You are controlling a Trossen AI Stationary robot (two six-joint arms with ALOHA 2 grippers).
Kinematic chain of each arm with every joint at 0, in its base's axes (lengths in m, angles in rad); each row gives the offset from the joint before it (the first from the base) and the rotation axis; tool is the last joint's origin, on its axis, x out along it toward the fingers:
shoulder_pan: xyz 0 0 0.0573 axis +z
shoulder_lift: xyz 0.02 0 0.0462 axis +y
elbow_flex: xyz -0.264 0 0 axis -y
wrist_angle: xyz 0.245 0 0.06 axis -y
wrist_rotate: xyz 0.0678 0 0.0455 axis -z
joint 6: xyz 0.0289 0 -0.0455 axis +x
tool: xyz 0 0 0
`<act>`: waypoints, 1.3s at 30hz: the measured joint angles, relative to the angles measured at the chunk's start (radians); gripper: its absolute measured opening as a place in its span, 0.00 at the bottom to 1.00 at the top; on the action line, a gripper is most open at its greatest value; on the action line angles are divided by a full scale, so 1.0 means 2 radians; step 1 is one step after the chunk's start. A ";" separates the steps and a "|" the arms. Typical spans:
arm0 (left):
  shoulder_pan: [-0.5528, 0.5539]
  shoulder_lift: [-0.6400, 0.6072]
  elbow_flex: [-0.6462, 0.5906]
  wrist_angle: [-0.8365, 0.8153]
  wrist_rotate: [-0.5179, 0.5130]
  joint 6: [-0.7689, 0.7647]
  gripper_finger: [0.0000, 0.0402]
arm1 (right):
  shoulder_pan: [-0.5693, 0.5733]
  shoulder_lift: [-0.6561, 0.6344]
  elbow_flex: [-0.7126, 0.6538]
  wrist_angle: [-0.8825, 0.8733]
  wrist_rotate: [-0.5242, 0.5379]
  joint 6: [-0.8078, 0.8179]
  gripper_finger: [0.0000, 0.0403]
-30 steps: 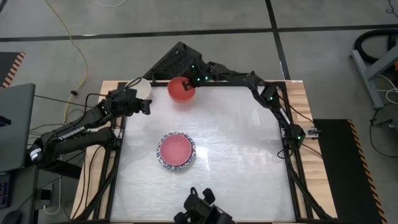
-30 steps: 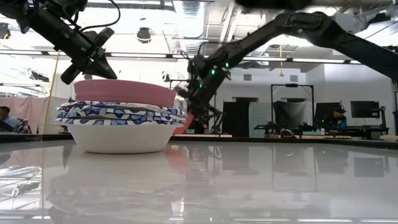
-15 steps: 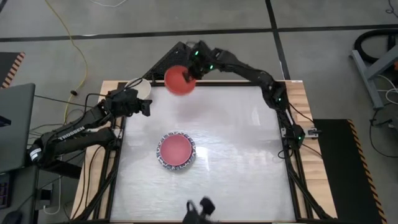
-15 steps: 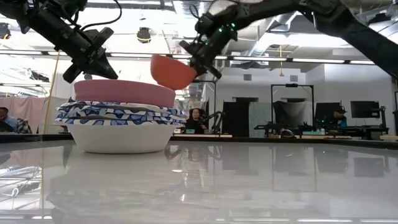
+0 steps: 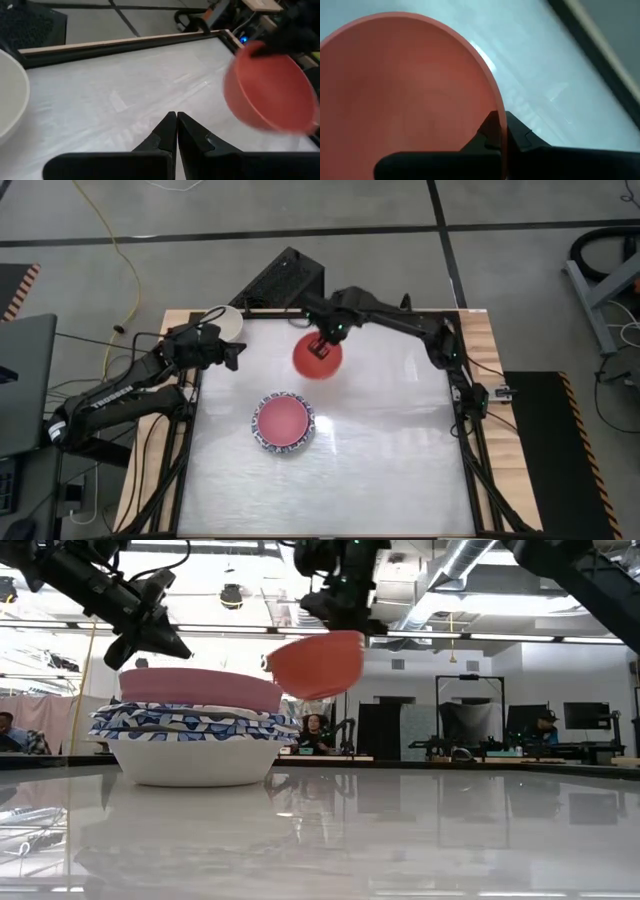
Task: Nest bowls inside each other by size order
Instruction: Stack the orange bowl on top of the pink bowl
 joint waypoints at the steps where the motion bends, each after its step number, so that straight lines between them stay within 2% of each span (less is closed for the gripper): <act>1: 0.000 -0.003 0.000 0.000 0.001 0.004 0.00 | -0.009 -0.003 0.000 -0.007 0.006 0.000 0.02; 5: 0.000 -0.007 0.000 -0.001 0.002 0.017 0.00 | -0.051 -0.013 0.000 0.023 0.021 -0.002 0.02; 11: 0.000 -0.014 0.000 0.001 -0.001 0.002 0.00 | -0.076 -0.024 0.019 0.152 -0.050 -0.015 0.02; 16: 0.000 -0.014 0.000 0.001 0.001 0.007 0.00 | -0.044 -0.026 0.016 0.192 -0.101 -0.028 0.02; 21: 0.000 -0.015 0.000 0.000 0.018 -0.006 0.00 | 0.023 -0.027 0.017 0.154 -0.115 -0.038 0.02; 23: 0.000 -0.015 0.000 0.000 0.036 -0.025 0.00 | 0.050 -0.030 0.016 0.110 -0.103 -0.021 0.02; 26: 0.000 -0.015 0.000 0.000 0.054 -0.045 0.00 | 0.081 -0.036 0.017 0.018 -0.048 0.018 0.02; 30: 0.000 -0.015 0.000 0.001 0.046 -0.035 0.00 | 0.082 -0.039 0.015 -0.076 0.027 0.038 0.02; 34: 0.000 -0.015 0.000 0.001 0.044 0.000 0.00 | 0.051 -0.039 0.016 -0.048 0.059 0.005 0.02; 39: 0.000 -0.016 0.000 0.010 0.054 -0.023 0.00 | 0.036 -0.039 0.018 0.076 0.013 -0.021 0.02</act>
